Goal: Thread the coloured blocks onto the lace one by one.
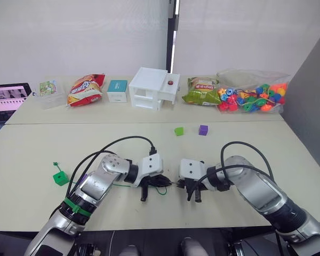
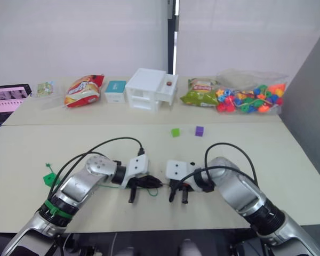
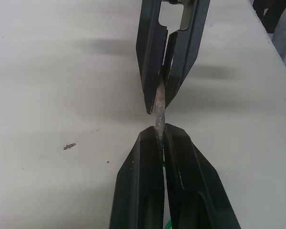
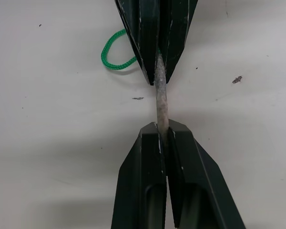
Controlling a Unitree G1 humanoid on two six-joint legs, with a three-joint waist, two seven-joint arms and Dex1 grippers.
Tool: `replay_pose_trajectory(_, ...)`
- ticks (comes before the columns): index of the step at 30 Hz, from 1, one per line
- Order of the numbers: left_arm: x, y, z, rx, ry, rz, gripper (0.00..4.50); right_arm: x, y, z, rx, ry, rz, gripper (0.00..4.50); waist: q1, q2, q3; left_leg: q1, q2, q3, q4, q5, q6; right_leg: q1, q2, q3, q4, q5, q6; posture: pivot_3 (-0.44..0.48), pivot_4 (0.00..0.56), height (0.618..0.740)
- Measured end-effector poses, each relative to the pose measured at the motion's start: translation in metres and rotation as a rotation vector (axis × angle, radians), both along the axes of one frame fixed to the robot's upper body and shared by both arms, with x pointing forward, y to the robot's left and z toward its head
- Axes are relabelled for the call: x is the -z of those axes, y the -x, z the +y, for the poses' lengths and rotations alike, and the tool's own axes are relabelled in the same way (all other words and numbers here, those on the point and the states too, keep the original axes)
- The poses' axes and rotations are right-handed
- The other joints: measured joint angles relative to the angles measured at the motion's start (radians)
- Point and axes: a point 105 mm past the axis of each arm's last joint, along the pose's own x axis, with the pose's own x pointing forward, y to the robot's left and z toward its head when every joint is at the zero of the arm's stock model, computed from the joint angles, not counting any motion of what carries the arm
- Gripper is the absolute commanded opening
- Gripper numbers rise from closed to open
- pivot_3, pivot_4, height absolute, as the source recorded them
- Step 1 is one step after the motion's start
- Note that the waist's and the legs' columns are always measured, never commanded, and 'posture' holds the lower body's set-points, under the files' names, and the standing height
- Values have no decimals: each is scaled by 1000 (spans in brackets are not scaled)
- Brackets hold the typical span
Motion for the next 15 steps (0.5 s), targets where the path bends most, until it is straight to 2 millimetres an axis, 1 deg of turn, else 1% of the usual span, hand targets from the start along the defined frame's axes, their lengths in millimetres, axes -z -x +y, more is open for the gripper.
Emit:
replay_pose_trajectory(3,-2,-1,4,-2,-8,-4,0,0,5,1,10,-29,0,1950,0,0,0,0,0,0,0,0,0,0,0,0,0,0,0,0,150,740)
replay_pose_trajectory(4,-2,-1,7,-7,-16,-7,0,0,6,0,39,-54,8,2288,0,0,0,0,0,0,0,0,0,0,0,0,0,0,0,0,150,740)
replay_pose_trajectory(5,-3,-2,11,-13,-24,-9,0,-2,6,-3,78,-84,6,2695,1,0,0,0,0,0,0,0,0,0,0,0,0,0,0,0,150,740)
replay_pose_trajectory(7,-5,-3,17,-26,-40,-12,0,-7,4,-9,166,-142,-3,3357,1,0,0,0,0,0,0,0,0,0,0,0,0,0,0,0,150,740)
replay_pose_trajectory(8,-6,-2,20,-28,-45,-13,0,-11,3,-12,229,-189,-8,3792,2,0,0,0,0,-1,0,0,0,0,0,0,0,0,0,0,150,740)
replay_pose_trajectory(9,-6,-1,23,-33,-47,-11,0,-12,2,-16,276,-211,-10,4008,1,0,0,0,0,0,0,0,0,0,0,0,0,0,0,0,150,740)
replay_pose_trajectory(10,-6,-1,24,-34,-46,-11,0,-13,1,-19,312,-229,-10,4008,2,0,0,0,0,0,0,0,0,0,0,0,0,0,0,0,150,740)
replay_pose_trajectory(13,-6,3,29,-42,-47,8,0,-15,-4,-29,513,-359,-22,4008,1,0,0,0,0,-1,-1,0,0,0,0,0,0,0,0,0,150,740)
replay_pose_trajectory(15,-8,4,34,-54,-53,12,0,-13,-11,-35,695,-449,-48,4008,-1,0,0,0,0,-1,-1,0,0,0,0,0,1,0,0,0,150,740)
